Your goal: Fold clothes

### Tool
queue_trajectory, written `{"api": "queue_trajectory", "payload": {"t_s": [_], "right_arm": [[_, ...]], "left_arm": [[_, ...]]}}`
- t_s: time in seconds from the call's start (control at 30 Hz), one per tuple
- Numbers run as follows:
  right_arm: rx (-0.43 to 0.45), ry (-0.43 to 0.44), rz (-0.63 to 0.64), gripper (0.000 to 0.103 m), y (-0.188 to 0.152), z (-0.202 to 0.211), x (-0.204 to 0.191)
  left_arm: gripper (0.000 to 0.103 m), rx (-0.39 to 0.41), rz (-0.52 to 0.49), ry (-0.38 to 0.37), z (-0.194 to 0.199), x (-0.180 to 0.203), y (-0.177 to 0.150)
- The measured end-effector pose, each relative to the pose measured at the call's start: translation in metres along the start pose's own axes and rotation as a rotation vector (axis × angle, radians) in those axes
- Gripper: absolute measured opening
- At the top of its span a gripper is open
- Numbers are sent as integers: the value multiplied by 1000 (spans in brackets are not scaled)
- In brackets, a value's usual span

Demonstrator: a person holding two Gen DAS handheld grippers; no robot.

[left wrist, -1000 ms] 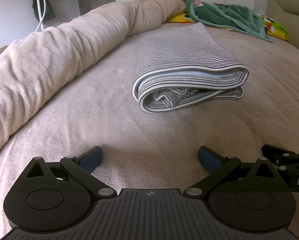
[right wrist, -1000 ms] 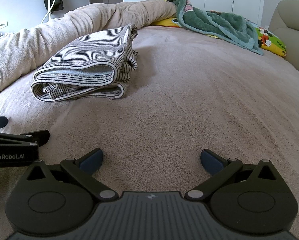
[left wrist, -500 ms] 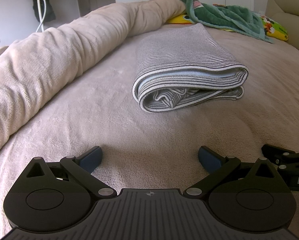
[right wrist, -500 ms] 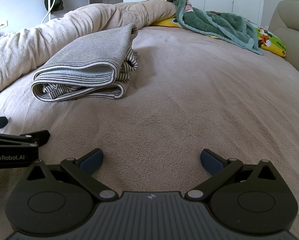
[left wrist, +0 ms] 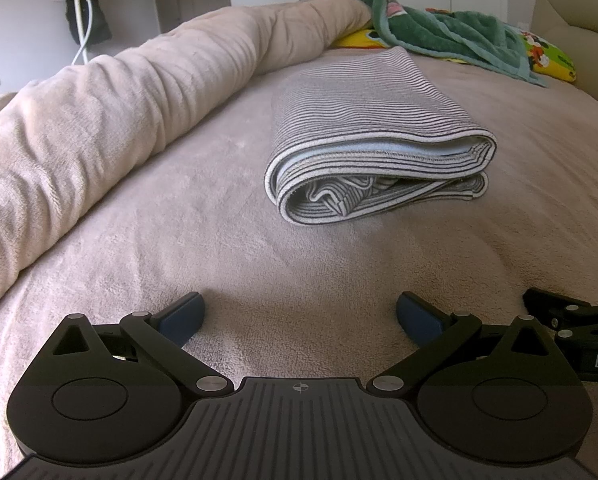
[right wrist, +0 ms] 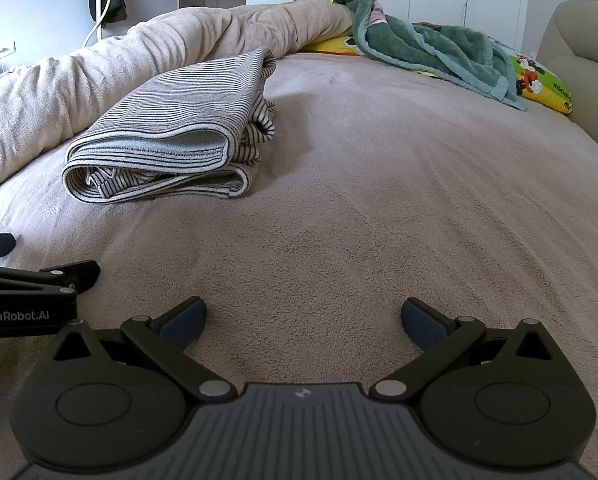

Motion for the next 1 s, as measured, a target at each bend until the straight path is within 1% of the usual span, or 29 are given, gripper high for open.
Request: {"api": "queue_trajectory", "payload": {"t_s": [1.0], "right_arm": [[-4,1,0,103,0,1,1]], "left_arm": [[103,-20,-2,1,4,0,-1]]}}
Point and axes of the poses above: each gripper's, at about its wrist camera, not at the fingertips, and z roughly against the way its jaws point, x to its right, y to its top, the point moved 10 cm from there along -z, roughly the way its jaws point, and after that the axes turned 13 degrees about y, right-handed, at the moved point
